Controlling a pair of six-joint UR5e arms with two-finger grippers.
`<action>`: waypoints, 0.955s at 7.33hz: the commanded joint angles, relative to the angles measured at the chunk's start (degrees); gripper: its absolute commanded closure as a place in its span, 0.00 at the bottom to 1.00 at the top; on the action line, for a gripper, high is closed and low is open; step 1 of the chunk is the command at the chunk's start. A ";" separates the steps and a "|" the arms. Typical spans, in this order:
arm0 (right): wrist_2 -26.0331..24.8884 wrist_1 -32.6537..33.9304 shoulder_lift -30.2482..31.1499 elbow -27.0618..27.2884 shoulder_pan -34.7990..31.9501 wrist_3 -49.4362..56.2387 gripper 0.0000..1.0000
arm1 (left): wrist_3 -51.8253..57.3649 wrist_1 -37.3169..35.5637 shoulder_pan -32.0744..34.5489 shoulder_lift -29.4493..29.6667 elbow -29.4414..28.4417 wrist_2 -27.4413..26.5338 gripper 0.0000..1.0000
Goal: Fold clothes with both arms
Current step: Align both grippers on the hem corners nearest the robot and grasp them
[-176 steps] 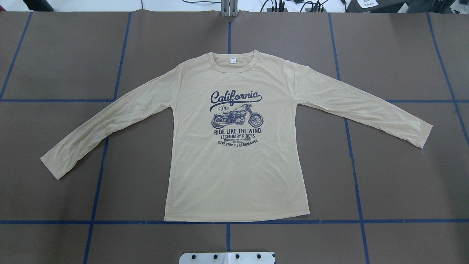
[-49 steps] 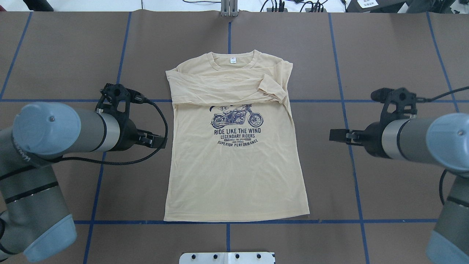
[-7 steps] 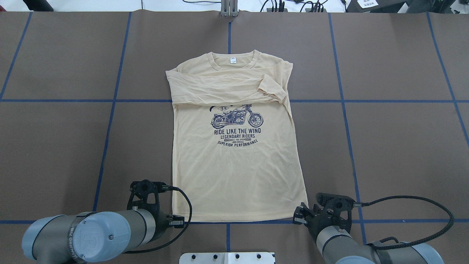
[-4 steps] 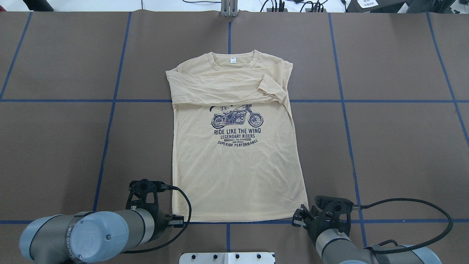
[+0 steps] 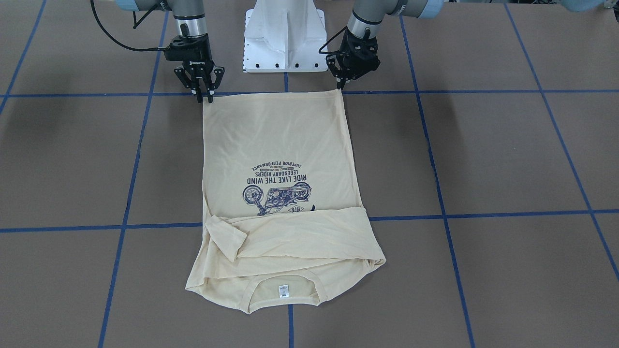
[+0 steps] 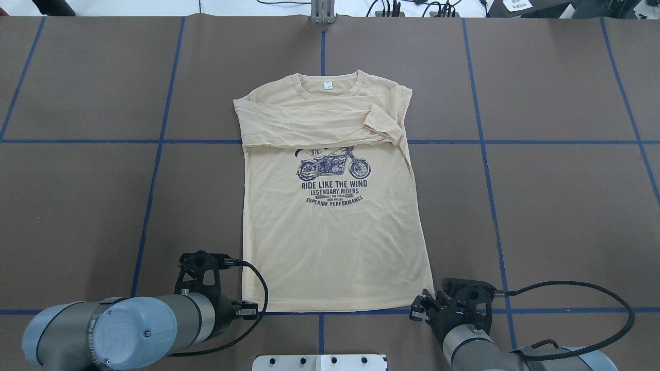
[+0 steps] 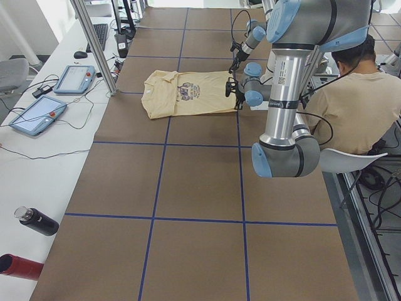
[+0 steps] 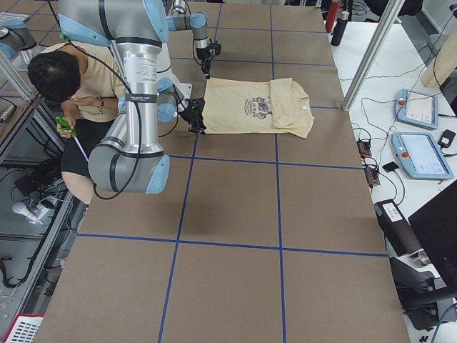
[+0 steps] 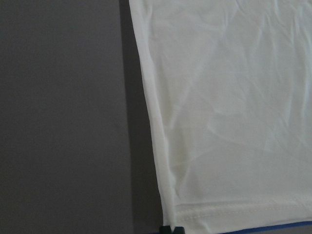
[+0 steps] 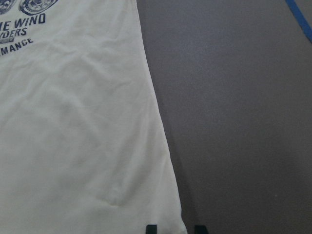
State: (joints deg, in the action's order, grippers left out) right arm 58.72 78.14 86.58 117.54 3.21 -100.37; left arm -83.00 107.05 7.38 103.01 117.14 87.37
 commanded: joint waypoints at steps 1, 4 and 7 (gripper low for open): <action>-0.10 0.00 -0.19 -0.12 0.13 -0.09 0.72 | -0.05 0.00 0.00 -0.01 0.11 0.00 1.00; 0.08 0.00 -0.36 0.49 0.04 -0.09 1.00 | -0.05 0.00 0.00 -0.01 0.02 0.00 1.00; 0.87 0.09 1.12 9.33 -0.92 0.61 1.00 | 0.56 -0.44 0.53 -0.35 4.21 0.78 1.00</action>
State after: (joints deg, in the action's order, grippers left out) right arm 59.17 78.19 86.65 122.03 2.72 -100.08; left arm -82.87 106.90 7.53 103.02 118.45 87.57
